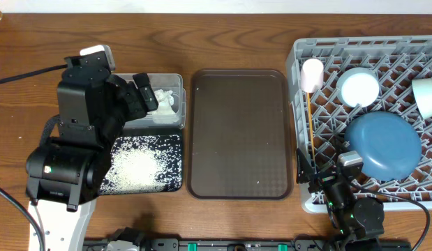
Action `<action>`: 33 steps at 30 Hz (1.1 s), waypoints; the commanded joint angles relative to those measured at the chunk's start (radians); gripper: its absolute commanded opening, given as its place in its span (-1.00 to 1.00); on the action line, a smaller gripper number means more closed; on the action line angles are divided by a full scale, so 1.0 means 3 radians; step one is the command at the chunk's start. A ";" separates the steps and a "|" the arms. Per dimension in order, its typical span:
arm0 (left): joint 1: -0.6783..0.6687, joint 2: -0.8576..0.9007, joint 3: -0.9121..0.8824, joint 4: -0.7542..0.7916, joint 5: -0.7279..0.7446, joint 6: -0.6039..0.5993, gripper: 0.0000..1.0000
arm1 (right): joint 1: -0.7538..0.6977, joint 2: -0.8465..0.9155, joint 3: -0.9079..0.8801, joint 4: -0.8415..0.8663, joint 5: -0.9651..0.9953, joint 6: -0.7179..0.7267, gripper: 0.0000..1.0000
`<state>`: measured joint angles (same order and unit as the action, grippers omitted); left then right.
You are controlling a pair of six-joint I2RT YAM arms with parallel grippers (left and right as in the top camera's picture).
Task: Sort waste into correct bins and load items into the dishwasher rack
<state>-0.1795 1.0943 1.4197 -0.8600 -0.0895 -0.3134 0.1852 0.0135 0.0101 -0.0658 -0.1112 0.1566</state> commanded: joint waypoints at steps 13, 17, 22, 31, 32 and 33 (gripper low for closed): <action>0.0014 0.0013 0.0060 -0.0001 -0.0042 0.0033 0.88 | 0.0010 -0.0029 -0.0015 -0.0004 0.0085 -0.0402 0.98; 0.0014 0.0013 0.0060 -0.0001 -0.0042 0.0033 0.89 | 0.0010 -0.0029 -0.0015 -0.0005 0.0084 -0.0402 0.98; 0.0014 0.0013 0.0060 -0.0001 -0.0042 0.0032 0.88 | 0.0010 -0.0029 -0.0015 -0.0005 0.0084 -0.0402 0.96; 0.0014 0.0013 0.0058 -0.0001 -0.0042 0.0032 0.88 | 0.0010 -0.0029 -0.0015 -0.0005 0.0084 -0.0402 0.98; 0.0014 0.0013 0.0060 -0.0001 -0.0042 0.0033 0.88 | 0.0010 -0.0029 -0.0015 -0.0004 0.0084 -0.0403 0.98; 0.0014 0.0013 0.0058 -0.0001 -0.0042 0.0032 0.88 | 0.0010 -0.0029 -0.0015 -0.0005 0.0084 -0.0402 0.99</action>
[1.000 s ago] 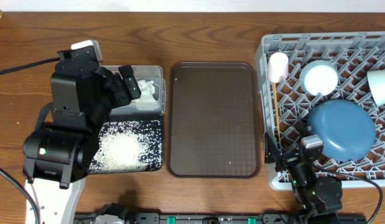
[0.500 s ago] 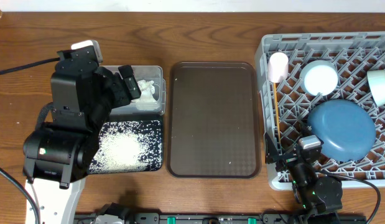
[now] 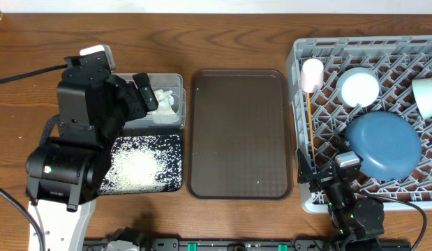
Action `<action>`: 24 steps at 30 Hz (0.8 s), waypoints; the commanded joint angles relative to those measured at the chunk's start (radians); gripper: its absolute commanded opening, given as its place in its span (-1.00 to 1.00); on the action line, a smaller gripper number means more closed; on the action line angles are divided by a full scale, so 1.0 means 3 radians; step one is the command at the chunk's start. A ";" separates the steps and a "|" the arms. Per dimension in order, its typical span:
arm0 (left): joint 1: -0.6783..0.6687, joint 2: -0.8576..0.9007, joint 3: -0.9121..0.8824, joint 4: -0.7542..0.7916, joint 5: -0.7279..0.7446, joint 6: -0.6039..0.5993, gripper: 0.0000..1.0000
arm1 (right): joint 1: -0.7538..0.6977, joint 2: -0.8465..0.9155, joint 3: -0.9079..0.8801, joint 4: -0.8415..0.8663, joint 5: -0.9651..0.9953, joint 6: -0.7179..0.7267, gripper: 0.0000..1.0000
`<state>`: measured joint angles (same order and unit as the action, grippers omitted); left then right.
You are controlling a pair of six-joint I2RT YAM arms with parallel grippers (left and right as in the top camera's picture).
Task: Sort waste into correct bins and load items into the dishwasher rack
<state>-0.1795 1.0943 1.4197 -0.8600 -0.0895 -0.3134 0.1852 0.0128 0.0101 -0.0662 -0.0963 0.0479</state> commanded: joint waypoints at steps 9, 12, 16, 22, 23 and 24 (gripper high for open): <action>0.0014 0.0013 0.0058 -0.0001 -0.0042 0.0033 0.89 | 0.0010 -0.0027 -0.0015 -0.0003 0.0034 -0.0039 0.99; 0.0014 0.0013 0.0058 0.0000 -0.0042 0.0032 0.88 | 0.0010 -0.0027 -0.0015 -0.0004 0.0034 -0.0039 0.99; 0.0014 -0.0014 0.0006 -0.0001 -0.0042 0.0032 0.89 | 0.0010 -0.0027 -0.0015 -0.0004 0.0034 -0.0039 0.98; 0.0014 -0.0261 -0.0178 0.0000 -0.0042 0.0033 0.88 | 0.0010 -0.0027 -0.0015 -0.0003 0.0034 -0.0039 0.99; 0.0014 -0.0327 -0.0228 -0.0001 -0.0042 0.0033 0.89 | 0.0010 -0.0027 -0.0015 -0.0004 0.0036 -0.0039 0.98; 0.0014 -0.0408 -0.0290 0.0000 -0.0042 0.0032 0.89 | 0.0010 -0.0027 -0.0015 -0.0004 0.0034 -0.0039 0.98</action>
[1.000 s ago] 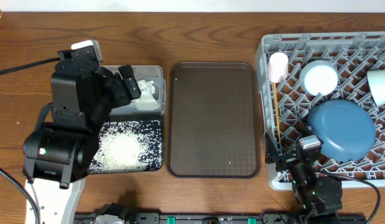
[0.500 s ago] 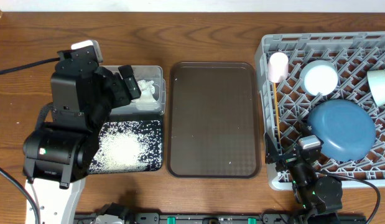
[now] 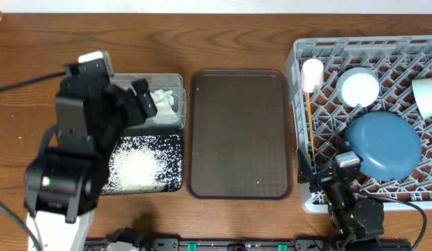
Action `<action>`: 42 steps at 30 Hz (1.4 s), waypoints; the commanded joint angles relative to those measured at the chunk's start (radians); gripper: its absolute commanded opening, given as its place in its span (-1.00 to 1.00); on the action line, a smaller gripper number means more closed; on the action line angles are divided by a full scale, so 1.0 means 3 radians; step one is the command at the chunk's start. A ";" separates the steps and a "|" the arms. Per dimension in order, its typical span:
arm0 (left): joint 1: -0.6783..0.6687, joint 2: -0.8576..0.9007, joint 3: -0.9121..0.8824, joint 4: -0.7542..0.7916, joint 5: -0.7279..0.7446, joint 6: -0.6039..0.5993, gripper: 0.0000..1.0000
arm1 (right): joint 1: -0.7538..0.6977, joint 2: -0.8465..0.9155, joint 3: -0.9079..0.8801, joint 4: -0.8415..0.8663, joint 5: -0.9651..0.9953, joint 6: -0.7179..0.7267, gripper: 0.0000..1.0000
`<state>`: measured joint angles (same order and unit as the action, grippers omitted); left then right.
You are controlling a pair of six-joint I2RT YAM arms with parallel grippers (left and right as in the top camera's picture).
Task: Sort waste into correct bins and load items into the dishwasher rack
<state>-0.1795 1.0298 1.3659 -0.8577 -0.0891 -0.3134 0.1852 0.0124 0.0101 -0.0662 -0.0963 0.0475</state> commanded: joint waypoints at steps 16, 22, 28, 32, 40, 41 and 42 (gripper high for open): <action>0.0014 -0.1427 -0.1253 -0.0009 -0.0043 0.0033 0.88 | 0.0010 -0.0025 -0.0015 -0.0004 0.0034 -0.0038 0.98; 0.0014 -0.1751 -0.1807 -0.0004 -0.0045 0.0033 0.89 | 0.0010 -0.0025 -0.0015 -0.0003 0.0034 -0.0038 0.98; 0.0014 -0.2061 -0.2312 0.0025 -0.0043 0.0031 0.88 | 0.0010 -0.0025 -0.0015 -0.0003 0.0034 -0.0038 0.98; 0.0014 -0.2262 -0.2644 0.0345 -0.0042 0.0005 0.88 | 0.0010 -0.0025 -0.0015 -0.0004 0.0034 -0.0038 0.99; 0.0014 -0.2552 -0.3302 0.1465 -0.0039 0.0005 0.89 | 0.0010 -0.0025 -0.0015 -0.0004 0.0034 -0.0039 0.99; 0.0014 -0.2571 -0.3365 0.1565 -0.0039 0.0005 0.89 | 0.0010 -0.0025 -0.0015 -0.0003 0.0036 -0.0038 0.98; 0.0014 -0.2593 -0.3433 0.1671 -0.0037 0.0005 0.88 | 0.0010 -0.0025 -0.0015 -0.0004 0.0034 -0.0038 0.98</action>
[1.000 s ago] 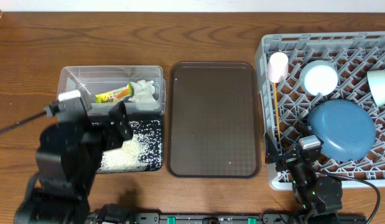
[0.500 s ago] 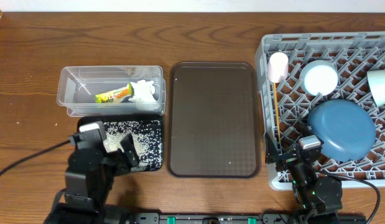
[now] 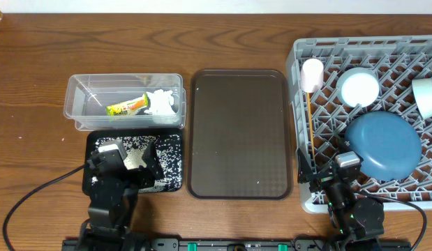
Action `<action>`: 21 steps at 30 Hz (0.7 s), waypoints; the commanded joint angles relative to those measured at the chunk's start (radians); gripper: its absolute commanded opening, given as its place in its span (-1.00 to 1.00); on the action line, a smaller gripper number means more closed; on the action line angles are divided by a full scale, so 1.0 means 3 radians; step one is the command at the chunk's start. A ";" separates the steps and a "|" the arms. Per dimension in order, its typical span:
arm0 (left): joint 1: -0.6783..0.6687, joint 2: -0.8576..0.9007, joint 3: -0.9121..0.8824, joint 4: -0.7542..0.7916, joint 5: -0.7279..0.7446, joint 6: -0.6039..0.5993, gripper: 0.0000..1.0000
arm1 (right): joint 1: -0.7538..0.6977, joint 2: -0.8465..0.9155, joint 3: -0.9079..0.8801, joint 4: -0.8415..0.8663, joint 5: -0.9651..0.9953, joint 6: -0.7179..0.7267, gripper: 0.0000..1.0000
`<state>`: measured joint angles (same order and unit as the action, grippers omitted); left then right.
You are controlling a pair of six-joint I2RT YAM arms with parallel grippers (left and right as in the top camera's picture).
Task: Sort waste into correct bins and load items into the dishwasher rack
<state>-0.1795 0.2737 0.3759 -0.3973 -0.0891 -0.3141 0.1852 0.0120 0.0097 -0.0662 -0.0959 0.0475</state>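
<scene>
The clear waste bin (image 3: 86, 97) at the back left holds a yellow-green wrapper (image 3: 126, 107) and crumpled white paper (image 3: 162, 102). In front of it lies the black speckled bin (image 3: 170, 150). My left gripper (image 3: 130, 155) sits low over the speckled bin with its fingers spread and nothing between them. The grey dishwasher rack (image 3: 299, 52) on the right carries a pink cup (image 3: 312, 74), a white bowl (image 3: 359, 87), a blue plate (image 3: 383, 145) and a white cup (image 3: 427, 96). My right gripper (image 3: 301, 167) rests at the rack's front left corner; its jaws are too small to read.
An empty brown tray (image 3: 239, 132) lies between the bins and the rack. A thin yellow stick (image 3: 309, 118) lies in the rack under the pink cup. Both arm bases stand at the table's front edge.
My left arm has left the clear bin and is now folded low at the front, with its gripper over the speckled bin. The wrapper and paper in the clear bin are uncovered. The right arm is unchanged.
At the first two moments my left arm stood tall over the bins with its gripper above the clear bin's right half. Then it had shifted slightly. Now it is down at the front edge. The right arm, tray and rack stayed as they were.
</scene>
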 commanded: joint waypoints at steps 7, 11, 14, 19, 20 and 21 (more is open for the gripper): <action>0.0014 -0.0182 -0.0441 0.0538 -0.0029 0.0008 0.89 | 0.0010 -0.0024 -0.0014 -0.0003 0.0034 -0.0038 0.98; 0.0014 -0.0215 -0.0521 0.0664 -0.0029 0.0009 0.88 | 0.0010 -0.0024 -0.0014 -0.0003 0.0033 -0.0038 0.98; 0.0015 -0.0243 -0.0561 0.0757 -0.0031 0.0010 0.88 | 0.0010 -0.0023 -0.0014 -0.0004 0.0034 -0.0038 0.99; 0.0014 -0.0314 -0.0682 0.0988 -0.0031 0.0010 0.88 | 0.0010 -0.0023 -0.0014 -0.0004 0.0033 -0.0038 0.99; 0.0014 -0.0329 -0.0720 0.1041 -0.0031 0.0010 0.88 | 0.0010 -0.0023 -0.0014 -0.0003 0.0034 -0.0038 0.99; 0.0014 -0.0348 -0.0772 0.1114 -0.0031 0.0009 0.89 | 0.0010 -0.0023 -0.0014 -0.0004 0.0033 -0.0039 0.99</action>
<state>-0.1795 0.1890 0.1749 -0.0891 -0.0891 -0.3141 0.1852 0.0120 0.0097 -0.0662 -0.0959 0.0475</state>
